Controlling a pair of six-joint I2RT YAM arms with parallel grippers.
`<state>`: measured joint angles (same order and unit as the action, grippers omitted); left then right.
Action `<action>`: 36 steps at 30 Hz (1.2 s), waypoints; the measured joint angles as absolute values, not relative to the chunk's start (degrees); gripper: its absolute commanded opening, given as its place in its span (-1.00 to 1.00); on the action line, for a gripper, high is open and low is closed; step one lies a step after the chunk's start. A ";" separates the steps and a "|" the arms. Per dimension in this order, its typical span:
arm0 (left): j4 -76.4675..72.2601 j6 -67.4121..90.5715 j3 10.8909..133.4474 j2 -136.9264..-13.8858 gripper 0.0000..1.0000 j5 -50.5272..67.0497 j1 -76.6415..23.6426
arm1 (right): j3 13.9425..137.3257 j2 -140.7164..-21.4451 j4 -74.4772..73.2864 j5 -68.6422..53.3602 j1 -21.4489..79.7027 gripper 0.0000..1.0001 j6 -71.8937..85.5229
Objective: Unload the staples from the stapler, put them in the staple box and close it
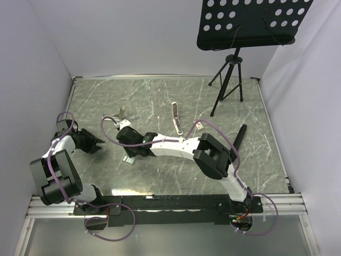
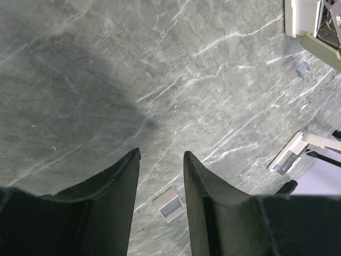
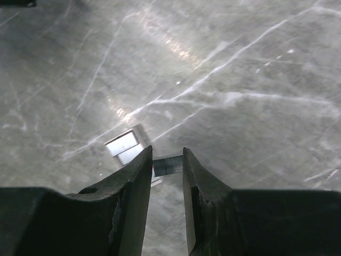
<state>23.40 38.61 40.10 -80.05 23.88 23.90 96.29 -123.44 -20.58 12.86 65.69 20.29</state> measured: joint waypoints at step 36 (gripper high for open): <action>23.40 38.61 40.10 -80.05 -0.13 23.86 23.90 | 96.79 -126.74 -19.64 10.37 69.01 -0.32 16.99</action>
